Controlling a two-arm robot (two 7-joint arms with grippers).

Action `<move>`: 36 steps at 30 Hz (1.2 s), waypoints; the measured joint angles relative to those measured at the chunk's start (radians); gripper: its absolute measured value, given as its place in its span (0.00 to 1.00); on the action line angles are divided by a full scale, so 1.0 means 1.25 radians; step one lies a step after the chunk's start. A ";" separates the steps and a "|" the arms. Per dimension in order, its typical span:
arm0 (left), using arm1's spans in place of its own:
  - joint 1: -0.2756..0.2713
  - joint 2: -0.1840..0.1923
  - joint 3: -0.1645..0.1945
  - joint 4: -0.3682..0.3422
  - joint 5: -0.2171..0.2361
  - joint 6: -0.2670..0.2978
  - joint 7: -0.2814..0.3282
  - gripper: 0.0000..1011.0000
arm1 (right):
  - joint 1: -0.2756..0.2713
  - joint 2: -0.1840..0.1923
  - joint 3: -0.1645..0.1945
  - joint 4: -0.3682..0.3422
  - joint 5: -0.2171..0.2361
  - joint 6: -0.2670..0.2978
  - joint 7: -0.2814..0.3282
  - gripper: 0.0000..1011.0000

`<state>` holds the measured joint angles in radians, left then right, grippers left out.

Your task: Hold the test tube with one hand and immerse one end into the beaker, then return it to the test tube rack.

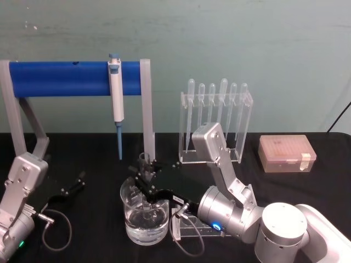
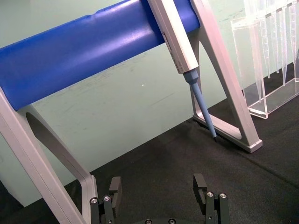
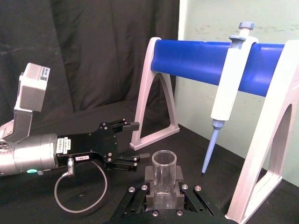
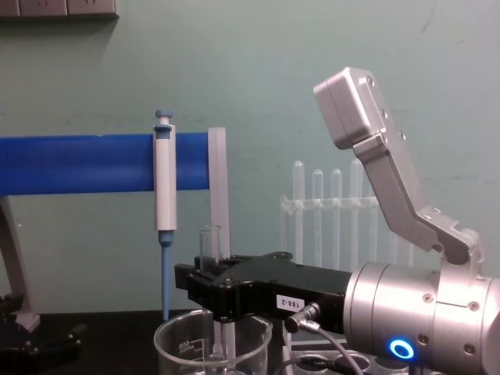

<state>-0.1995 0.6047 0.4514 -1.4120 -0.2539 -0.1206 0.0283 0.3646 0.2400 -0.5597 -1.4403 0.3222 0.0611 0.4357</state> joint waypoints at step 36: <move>0.000 0.000 0.000 0.000 0.000 0.000 0.000 0.99 | 0.000 0.000 0.000 0.000 0.000 0.000 0.000 0.22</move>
<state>-0.1995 0.6047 0.4513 -1.4120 -0.2539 -0.1206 0.0283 0.3646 0.2400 -0.5597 -1.4402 0.3221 0.0611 0.4358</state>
